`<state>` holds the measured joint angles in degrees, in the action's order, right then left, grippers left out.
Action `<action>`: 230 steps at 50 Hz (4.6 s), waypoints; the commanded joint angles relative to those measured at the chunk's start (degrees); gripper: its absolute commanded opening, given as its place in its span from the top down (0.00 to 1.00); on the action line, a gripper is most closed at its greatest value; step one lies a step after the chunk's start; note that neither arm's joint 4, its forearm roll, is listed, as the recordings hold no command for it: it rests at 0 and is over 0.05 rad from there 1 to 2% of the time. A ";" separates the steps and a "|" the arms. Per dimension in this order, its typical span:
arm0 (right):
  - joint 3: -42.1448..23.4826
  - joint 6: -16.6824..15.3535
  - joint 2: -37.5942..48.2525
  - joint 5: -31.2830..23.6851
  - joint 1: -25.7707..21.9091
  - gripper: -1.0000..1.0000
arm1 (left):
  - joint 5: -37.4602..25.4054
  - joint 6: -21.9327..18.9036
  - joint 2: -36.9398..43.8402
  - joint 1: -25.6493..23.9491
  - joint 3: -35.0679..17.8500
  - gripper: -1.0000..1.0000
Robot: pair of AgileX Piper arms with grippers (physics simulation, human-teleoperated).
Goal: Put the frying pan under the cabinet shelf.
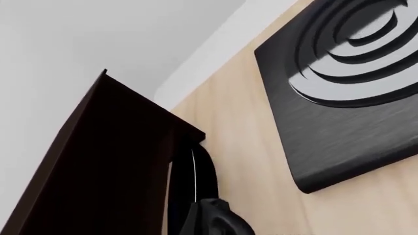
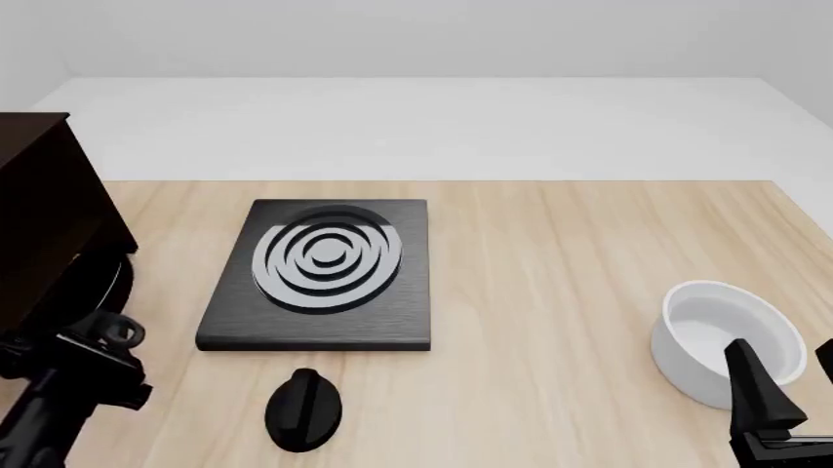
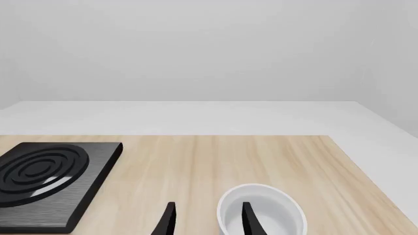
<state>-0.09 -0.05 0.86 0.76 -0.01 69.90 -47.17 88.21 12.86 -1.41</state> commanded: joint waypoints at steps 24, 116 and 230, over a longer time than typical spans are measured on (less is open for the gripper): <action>0.00 -0.01 0.01 0.00 0.01 0.00 | 0.00 -4.02 6.19 14.86 1.40 1.00; 0.00 0.01 0.01 0.00 0.00 0.00 | 0.00 -26.96 25.82 17.27 -1.31 0.00; 0.00 0.00 -0.01 -0.01 0.00 0.00 | -79.25 -26.12 -59.14 -10.24 -0.06 0.00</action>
<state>-0.09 -0.05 0.86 0.76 -0.01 -7.06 -73.93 32.25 4.69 -0.64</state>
